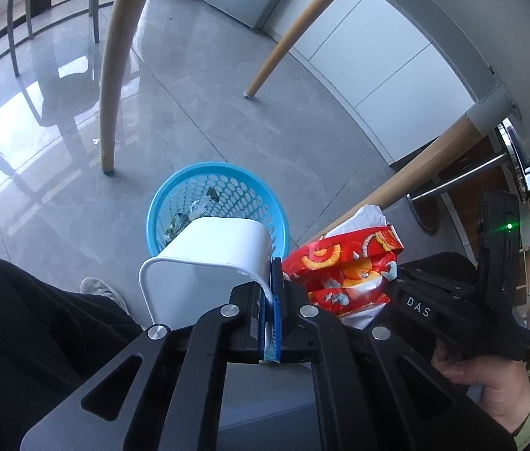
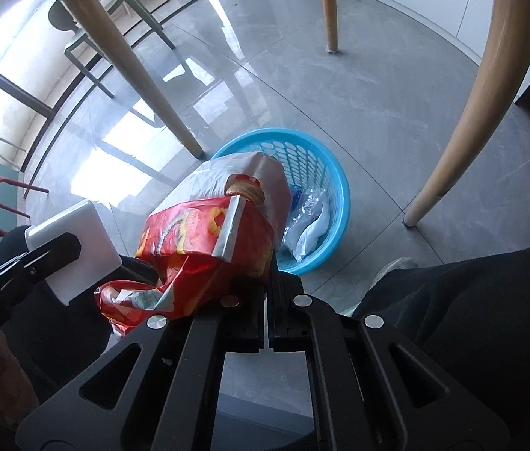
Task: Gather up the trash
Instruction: 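Carry the white cup and red snack bag down over the wastebasket with both tools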
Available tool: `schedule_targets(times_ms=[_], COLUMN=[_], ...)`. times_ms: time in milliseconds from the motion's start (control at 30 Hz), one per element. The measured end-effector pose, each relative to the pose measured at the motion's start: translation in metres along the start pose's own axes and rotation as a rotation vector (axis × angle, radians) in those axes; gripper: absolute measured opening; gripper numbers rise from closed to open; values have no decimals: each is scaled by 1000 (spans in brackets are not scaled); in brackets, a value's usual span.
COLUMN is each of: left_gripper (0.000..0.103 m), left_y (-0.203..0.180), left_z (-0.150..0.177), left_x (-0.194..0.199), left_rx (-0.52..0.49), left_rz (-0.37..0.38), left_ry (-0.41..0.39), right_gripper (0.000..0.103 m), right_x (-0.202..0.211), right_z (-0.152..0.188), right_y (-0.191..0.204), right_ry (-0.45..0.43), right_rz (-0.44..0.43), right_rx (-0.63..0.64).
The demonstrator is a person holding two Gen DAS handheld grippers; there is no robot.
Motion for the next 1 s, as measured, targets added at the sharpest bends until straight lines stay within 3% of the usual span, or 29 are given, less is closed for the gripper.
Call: schedule_targets(times_ms=[167, 433, 833, 1000], left_gripper=[2, 2, 2, 2], left_y=[7, 19, 36, 38], left_z=[-12, -29, -45, -55], left_x=[-26, -60, -90, -100], left_rx=[7, 4, 12, 20], left_rz=[-75, -135, -180, -178], left_ry=[40, 63, 100, 91], right_gripper=[0, 1, 1, 1], right_x=[-39, -95, -132, -136], right_z=[-14, -32, -55, -61], right_y=[0, -8, -20, -16], right_ry=[49, 104, 128, 114], right_rz=[21, 79, 119, 143], right_rx=[-15, -43, -88, -27])
Point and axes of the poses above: each gripper's, at about its wrist camera, not at the fingertips, and x roughly against the way its jaws point, y to its left, z to its underside, the point moved 2 cm from there along -x, roughly the way its jaws point, and after that the axes turned 9 degrees about z, right-handed, at the moved point
